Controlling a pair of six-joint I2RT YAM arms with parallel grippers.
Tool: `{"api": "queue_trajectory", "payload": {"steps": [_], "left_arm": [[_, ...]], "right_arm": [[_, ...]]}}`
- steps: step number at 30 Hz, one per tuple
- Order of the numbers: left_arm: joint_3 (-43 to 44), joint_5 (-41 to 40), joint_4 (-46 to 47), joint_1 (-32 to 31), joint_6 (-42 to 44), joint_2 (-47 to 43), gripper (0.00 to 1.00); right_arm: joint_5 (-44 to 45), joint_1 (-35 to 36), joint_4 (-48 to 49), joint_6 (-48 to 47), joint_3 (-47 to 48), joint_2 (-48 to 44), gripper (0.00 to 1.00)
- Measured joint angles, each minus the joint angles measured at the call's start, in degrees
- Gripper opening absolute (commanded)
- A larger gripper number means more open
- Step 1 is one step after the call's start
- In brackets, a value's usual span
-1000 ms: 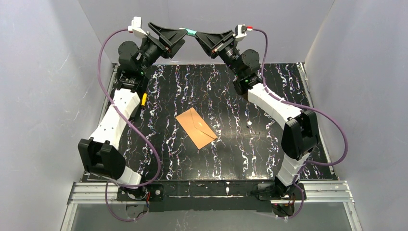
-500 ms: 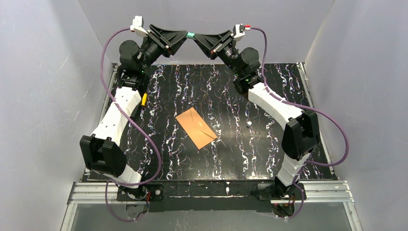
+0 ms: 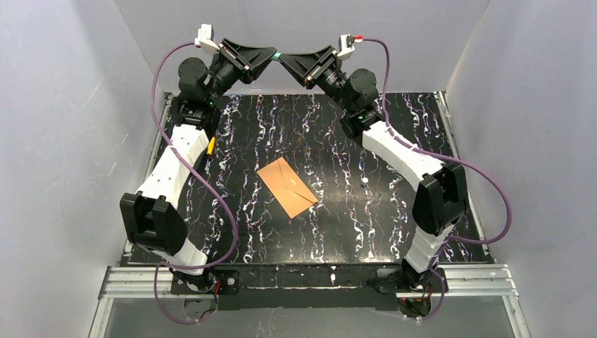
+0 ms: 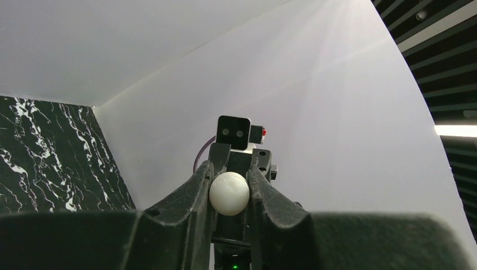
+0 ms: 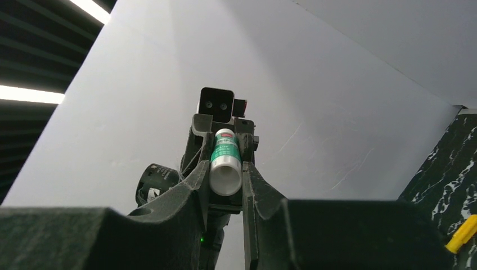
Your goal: Place the letter into the envelope and seal it
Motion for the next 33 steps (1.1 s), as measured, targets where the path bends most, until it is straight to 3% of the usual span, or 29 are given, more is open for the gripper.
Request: {"api": "queue_trajectory", "payload": {"steps": [5,13,16,17,19,23,29,33], "left_arm": [[-0.17,0.44,-0.24,0.11,-0.96,-0.11,0.0],[-1.75,4.11,-4.92,0.2,-3.02,-1.88,0.0],[-1.95,5.53,-6.67,0.22,-3.61,-2.05,0.0],[-1.95,5.79,-7.04,0.22,-3.8,-2.05,0.0],[-1.92,5.75,-7.02,0.22,-3.8,-2.05,0.0],[-1.84,6.32,-7.15,0.28,-2.38,-2.1,0.0],[0.2,9.03,-7.15,0.37,3.89,-2.08,0.0],[2.38,10.99,-7.04,0.39,8.61,-2.08,0.0]], "right_arm": [[-4.15,-0.48,-3.67,-11.98,2.6,-0.2,0.01],[-15.02,-0.81,-19.93,-52.74,6.58,-4.24,0.01],[-17.2,-0.48,-27.3,-66.77,8.35,-5.4,0.59],[-17.35,-0.28,-29.59,-70.25,9.16,-5.51,0.69],[-17.75,0.31,-33.55,-74.16,9.51,-5.86,0.76],[-18.14,1.11,-33.53,-67.14,8.57,-5.88,0.77],[-14.05,0.31,-20.46,-36.63,0.11,-8.26,0.77],[-10.21,-0.57,-15.89,-18.6,-3.52,-8.87,0.69]]}}
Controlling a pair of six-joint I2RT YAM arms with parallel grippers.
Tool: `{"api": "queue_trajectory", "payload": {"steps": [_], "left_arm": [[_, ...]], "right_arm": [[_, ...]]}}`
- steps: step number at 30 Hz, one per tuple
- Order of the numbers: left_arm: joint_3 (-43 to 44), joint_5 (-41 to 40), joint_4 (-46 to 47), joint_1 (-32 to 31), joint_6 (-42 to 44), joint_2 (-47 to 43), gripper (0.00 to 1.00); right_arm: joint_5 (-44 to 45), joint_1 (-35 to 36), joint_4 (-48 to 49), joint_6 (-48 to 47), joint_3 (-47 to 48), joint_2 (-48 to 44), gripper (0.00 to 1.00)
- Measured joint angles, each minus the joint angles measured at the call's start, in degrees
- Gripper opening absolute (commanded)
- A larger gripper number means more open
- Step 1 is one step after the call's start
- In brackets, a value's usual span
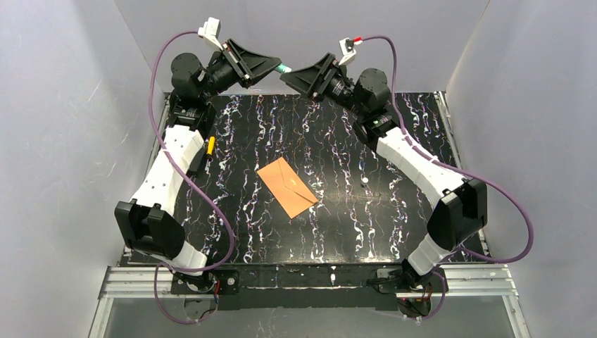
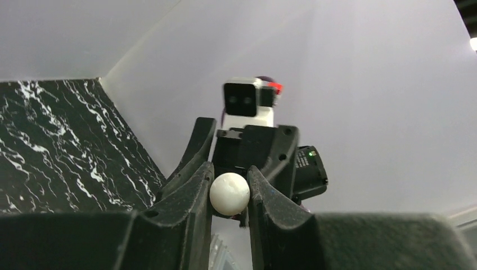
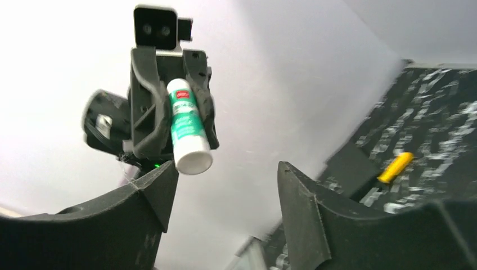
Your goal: Place the letter into the envelope and seal it
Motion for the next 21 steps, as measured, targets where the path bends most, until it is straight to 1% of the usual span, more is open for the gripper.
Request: {"api": "queue_trajectory", "payload": {"steps": [2,6,8,9,11,13,17,19,21], "left_arm": [[0.96,0.98,0.42,0.0,1.79,0.0,0.0],[1.68,2.27,0.96,0.04,4.68,0.0,0.0],[1.68,2.82,1.09,0.04,5.27,0.04,0.0],[1.68,3.04,1.16,0.04,5.42,0.07,0.0],[1.75,3.43,2.27,0.04,5.11,0.09,0.0],[2.25,3.69,3.54,0.02,5.22,0.09,0.0],[2.34,3.89,3.89,0.04,4.72,0.11,0.0],[2.34,3.78,3.93,0.04,4.5,0.13,0.0],[2.34,3.56,4.07,0.04,4.28,0.13,0.0]], "right_arm": [[0.74,-0.31,3.04,7.32,-1.38,0.04,0.63],[1.68,-0.46,11.15,20.48,-2.86,0.94,0.59],[2.05,-0.46,14.08,25.03,-2.89,1.4,0.51],[2.21,-0.46,15.34,26.77,-2.89,1.53,0.42],[2.45,-0.46,16.7,29.16,-2.89,1.7,0.31],[2.62,-0.39,18.08,32.0,-3.06,2.43,0.26],[3.08,-0.24,20.61,34.75,-3.63,3.08,0.26],[3.08,-0.24,20.74,34.91,-3.63,3.1,0.36],[2.97,-0.24,20.98,34.38,-3.63,3.1,0.43]]}}
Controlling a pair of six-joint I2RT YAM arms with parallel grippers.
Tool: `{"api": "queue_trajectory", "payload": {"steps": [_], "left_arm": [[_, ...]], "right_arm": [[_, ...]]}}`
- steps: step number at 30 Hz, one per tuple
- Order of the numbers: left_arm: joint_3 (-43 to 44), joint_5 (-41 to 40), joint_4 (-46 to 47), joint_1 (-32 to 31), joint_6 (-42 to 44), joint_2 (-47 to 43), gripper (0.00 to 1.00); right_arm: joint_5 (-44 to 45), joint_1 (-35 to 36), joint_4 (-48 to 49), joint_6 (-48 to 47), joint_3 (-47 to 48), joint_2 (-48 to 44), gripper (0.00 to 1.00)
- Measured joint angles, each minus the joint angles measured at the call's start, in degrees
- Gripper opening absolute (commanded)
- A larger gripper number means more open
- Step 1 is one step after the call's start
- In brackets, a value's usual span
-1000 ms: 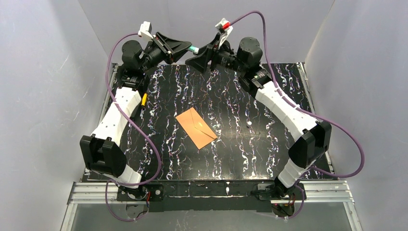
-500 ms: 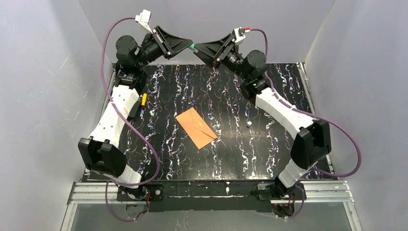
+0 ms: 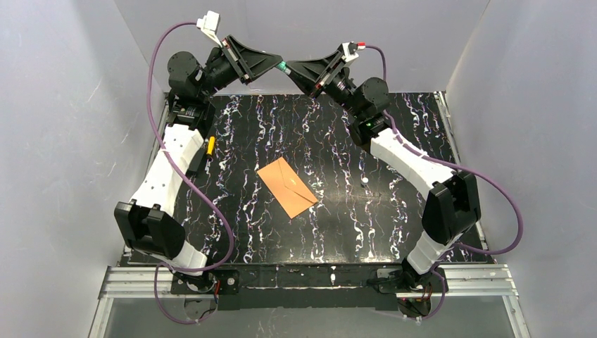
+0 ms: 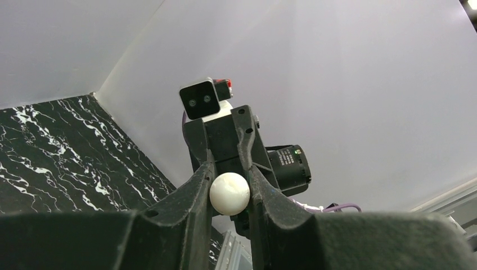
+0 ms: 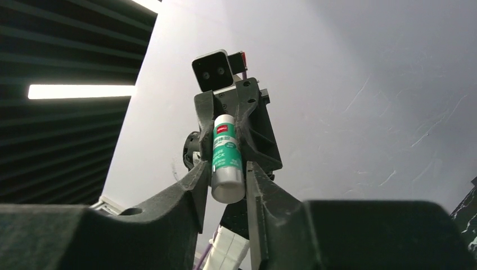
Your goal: Place the letter into the envelope and seal it
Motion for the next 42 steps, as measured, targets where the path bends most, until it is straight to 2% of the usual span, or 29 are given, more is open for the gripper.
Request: {"api": "queue_trajectory", "payload": {"steps": [2,4,6,9,11,12,15,16,18,21,30,31,33,35,36,38,42], "left_arm": [[-0.11,-0.24,0.04,0.0,-0.46,0.02,0.0],[-0.22,-0.48,0.26,0.0,-1.09,0.02,0.0],[-0.22,-0.5,0.92,-0.07,-1.49,0.02,0.0],[-0.24,-0.42,1.03,-0.04,-1.95,0.02,0.0],[-0.24,-0.42,1.03,-0.04,-2.08,0.02,0.0],[-0.24,-0.39,1.03,-0.04,-2.14,0.02,0.0],[-0.31,-0.42,0.98,-0.04,-2.56,0.04,0.0],[-0.33,-0.42,0.98,-0.02,-2.8,0.09,0.0],[-0.68,-0.46,1.01,0.07,-4.04,0.15,0.0],[-2.29,-1.18,0.94,0.42,-7.37,0.26,0.0],[-5.95,-0.87,-3.78,0.22,-16.9,1.09,0.0],[-5.95,-0.76,-4.66,0.22,-17.51,1.09,0.0],[-5.79,-0.92,-6.51,0.44,-18.29,1.09,0.0],[-5.09,-1.51,-8.46,0.72,-18.64,1.09,0.0],[-4.39,-2.12,-9.7,0.87,-18.38,1.09,0.0],[-2.8,-3.15,-11.3,1.62,-17.59,1.09,0.0],[0.0,-4.09,-11.3,3.04,-13.97,1.09,0.0]], "right_arm": [[-0.31,0.0,1.11,-0.9,0.0,0.0,0.41],[-0.33,0.0,2.27,-1.66,-0.07,0.0,0.27],[-0.31,0.0,3.02,-2.34,-0.44,0.02,0.21],[-0.24,0.0,3.74,-2.6,-0.87,0.02,0.31],[-0.33,0.0,3.8,-2.97,-0.87,0.02,0.31],[-0.33,0.0,4.0,-3.41,-0.87,0.02,0.27],[-0.59,-0.02,4.15,-4.87,-0.87,0.02,0.05],[-0.83,-0.02,4.17,-5.75,-0.79,0.02,0.01],[-1.66,-0.15,3.85,-10.05,-0.44,0.02,0.01],[-2.58,-0.33,-0.66,-22.25,0.9,-0.68,0.01],[0.76,3.63,-22.69,-82.93,1.36,-7.91,0.01],[1.84,4.26,-24.04,-87.14,1.46,-8.28,0.05],[3.93,4.98,-28.2,-92.63,3.39,-8.2,0.35],[3.54,4.87,-32.26,-92.67,6.75,-6.99,0.62],[3.5,4.55,-33.4,-91.01,8.35,-6.25,0.79],[3.45,3.65,-33.86,-85.42,8.83,-6.05,0.84],[2.75,1.27,-30.05,-67.17,7.39,-6.08,0.75]]}}
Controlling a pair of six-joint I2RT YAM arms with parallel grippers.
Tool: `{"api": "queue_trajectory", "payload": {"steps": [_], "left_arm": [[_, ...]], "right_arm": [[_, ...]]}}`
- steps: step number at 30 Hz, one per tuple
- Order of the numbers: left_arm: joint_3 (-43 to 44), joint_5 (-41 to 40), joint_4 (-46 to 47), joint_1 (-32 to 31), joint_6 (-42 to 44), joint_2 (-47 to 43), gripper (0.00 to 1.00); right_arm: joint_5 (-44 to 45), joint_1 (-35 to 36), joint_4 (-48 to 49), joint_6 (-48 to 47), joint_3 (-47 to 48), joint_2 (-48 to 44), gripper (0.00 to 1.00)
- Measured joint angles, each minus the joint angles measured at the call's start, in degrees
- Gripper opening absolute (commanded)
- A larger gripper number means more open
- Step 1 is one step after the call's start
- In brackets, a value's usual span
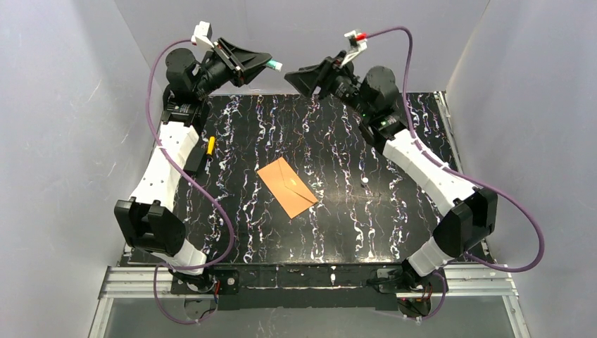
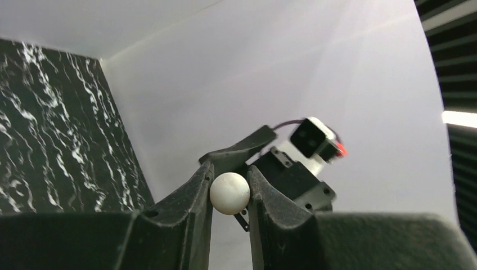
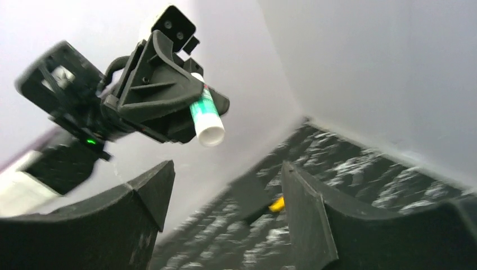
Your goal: Place the letter into the envelope and seal it
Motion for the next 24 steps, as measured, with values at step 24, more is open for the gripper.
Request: {"api": "queue_trajectory", "payload": {"steps": [24], "left_arm": [[2.32,3.1,8.13,0.2,13.09,2.64,0.0]], "right_arm": [[-1.2,-1.88,46.56,69.07,-3.48,12.55,0.73]]}}
